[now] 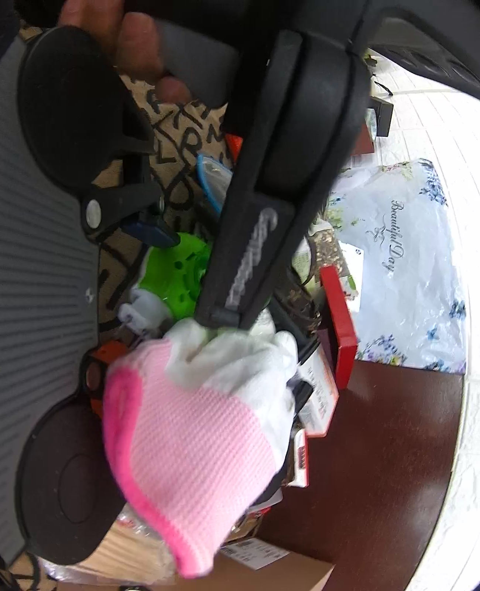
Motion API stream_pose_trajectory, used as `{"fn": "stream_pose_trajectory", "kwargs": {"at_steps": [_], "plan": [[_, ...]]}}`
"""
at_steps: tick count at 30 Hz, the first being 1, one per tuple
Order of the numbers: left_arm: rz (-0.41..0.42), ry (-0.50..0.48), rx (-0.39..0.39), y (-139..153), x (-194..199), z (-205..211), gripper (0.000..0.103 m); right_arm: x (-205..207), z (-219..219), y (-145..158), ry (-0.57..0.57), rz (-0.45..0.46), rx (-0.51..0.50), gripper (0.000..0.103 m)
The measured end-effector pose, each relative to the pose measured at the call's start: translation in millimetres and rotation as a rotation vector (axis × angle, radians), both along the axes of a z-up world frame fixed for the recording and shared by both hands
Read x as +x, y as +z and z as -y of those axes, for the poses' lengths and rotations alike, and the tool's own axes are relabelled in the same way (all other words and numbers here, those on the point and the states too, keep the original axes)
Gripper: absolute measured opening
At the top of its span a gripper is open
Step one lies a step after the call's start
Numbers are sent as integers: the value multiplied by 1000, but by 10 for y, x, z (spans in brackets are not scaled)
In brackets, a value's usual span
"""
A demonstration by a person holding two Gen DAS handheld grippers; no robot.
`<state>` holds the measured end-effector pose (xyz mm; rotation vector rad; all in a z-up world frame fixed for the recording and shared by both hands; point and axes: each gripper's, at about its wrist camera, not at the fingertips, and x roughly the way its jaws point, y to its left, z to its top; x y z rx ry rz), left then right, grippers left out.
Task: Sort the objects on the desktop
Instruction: 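Close the right tool on the green plug-in repellent in the pile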
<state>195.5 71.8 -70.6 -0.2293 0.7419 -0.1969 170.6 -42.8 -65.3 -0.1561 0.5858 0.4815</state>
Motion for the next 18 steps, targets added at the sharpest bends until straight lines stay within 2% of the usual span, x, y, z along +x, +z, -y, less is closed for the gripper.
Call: {"fn": "stream_pose_trajectory", "kwargs": {"at_steps": [2,5,18], "plan": [[4,-15,3,-7,-1,-6,51,19,-50,-37,16,-2,-10,60],[7,-39,18,-2,-63,5,51,-26,-68,-91,49,-16,-46,55],[-4,-134,26,1,-689,194,51,-609,302,55,80,-127,10,49]]}}
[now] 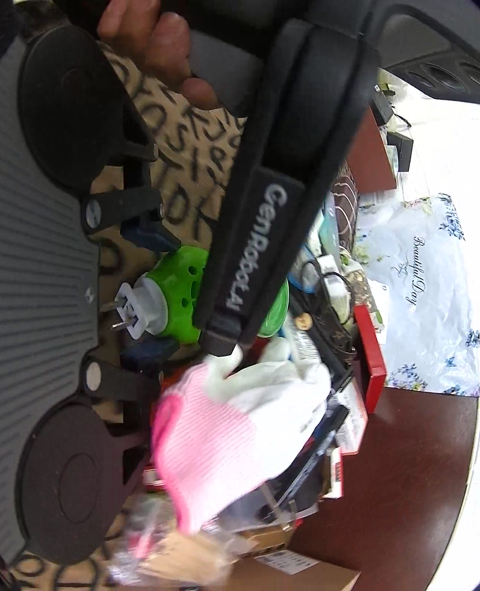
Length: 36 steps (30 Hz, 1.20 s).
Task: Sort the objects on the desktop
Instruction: 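Close the right tool on the green plug-in repellent in the pile, then lift the green repellent and carry it over the cardboard box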
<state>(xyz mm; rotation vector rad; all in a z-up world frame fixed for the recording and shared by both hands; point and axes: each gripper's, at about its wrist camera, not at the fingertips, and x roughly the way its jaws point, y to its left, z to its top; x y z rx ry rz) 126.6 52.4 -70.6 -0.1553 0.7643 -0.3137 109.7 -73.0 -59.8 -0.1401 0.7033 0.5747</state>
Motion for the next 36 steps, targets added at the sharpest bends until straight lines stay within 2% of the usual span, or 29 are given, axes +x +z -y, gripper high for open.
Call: {"fn": "stream_pose_trajectory", "kwargs": {"at_steps": [11,17,21,30,36], "plan": [[-29,-118,-15,-23,-392,307,51,-589,352,34,-80,-60,69,47],[-33,-101,23,-40,-410,381,59,-648,431,19,-124,-66,89,48],[-28,-104,29,-35,-431,355,52,-653,376,-11,-106,-69,81,51],[-35,-93,49,-30,-387,380,48,-576,335,-62,-101,-88,83,50],[12,-107,54,130,-417,519,48,-628,438,50,-120,-44,86,48]]}}
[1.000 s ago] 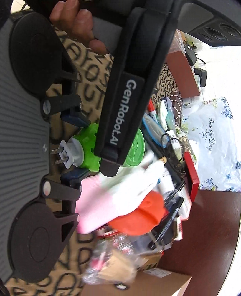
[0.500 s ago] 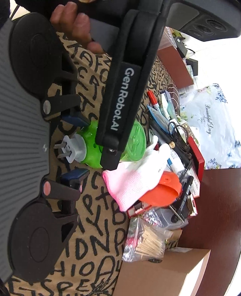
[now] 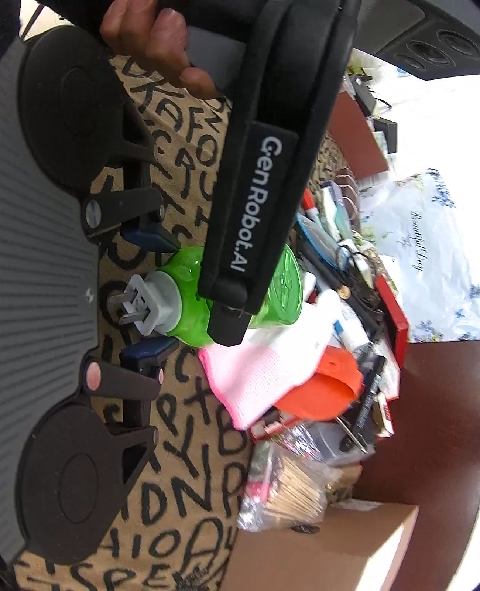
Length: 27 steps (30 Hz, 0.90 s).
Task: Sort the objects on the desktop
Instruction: 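Lift the green repellent and carry it over the cardboard box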
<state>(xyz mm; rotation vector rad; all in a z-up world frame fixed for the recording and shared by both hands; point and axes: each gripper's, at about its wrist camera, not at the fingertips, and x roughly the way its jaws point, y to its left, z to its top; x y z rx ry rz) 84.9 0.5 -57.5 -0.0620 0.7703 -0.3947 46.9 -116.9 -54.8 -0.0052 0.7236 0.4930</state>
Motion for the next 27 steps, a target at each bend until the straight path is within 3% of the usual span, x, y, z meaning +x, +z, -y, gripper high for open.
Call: {"fn": "stream_pose_trajectory", "kwargs": {"at_steps": [10,16,20,27], "plan": [[158,-70,-51,689,230,541,48,64,541,640,-112,167,1,48],[260,-142,-42,1111,471,1038,48,266,988,1078,-197,249,-18,48],[266,-177,-71,1266,753,1332,48,491,1293,1298,-241,264,-52,48],[211,-197,-98,1306,1302,1813,48,1074,1821,1446,-283,178,-89,47]]}}
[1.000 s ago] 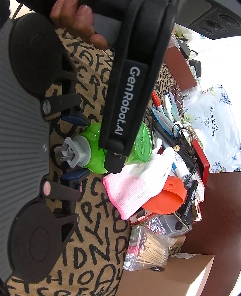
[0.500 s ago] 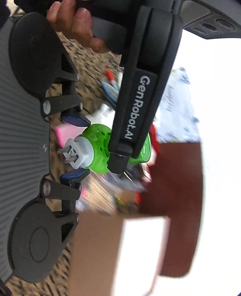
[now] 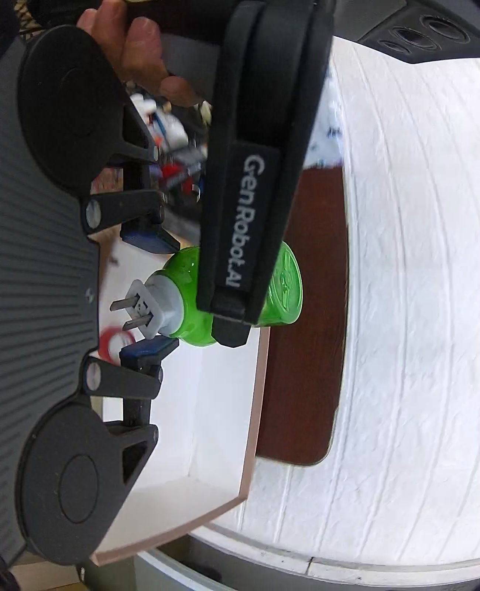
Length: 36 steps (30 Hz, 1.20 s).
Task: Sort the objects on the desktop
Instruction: 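Lift the green repellent and carry it over the cardboard box, then open the right tool to drop the green repellent into the box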
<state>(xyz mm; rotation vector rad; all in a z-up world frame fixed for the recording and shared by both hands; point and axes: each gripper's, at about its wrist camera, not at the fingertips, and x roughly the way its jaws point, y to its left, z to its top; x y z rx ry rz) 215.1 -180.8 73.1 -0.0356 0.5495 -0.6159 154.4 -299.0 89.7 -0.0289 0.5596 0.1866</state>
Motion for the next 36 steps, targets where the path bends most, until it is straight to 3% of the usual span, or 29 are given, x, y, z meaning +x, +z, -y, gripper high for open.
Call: {"fn": "stream_pose_trajectory", "kwargs": {"at_steps": [6,14,31,33,35,36], "plan": [[-68,-16,-3,-95,443,295,48,505,344,-41,-22,-79,-12,47],[-194,-39,2,-432,984,589,48,974,673,-360,-31,-205,-38,47],[-308,-29,36,-851,1494,802,47,1731,946,-832,-40,-422,-113,46],[-319,-17,41,-876,1529,782,51,1785,956,-875,-54,-443,-118,44],[-331,-9,27,-895,1564,741,63,1815,978,-900,-73,-447,-120,44],[-343,5,13,-902,1575,711,75,1827,990,-909,-86,-452,-118,44]]}}
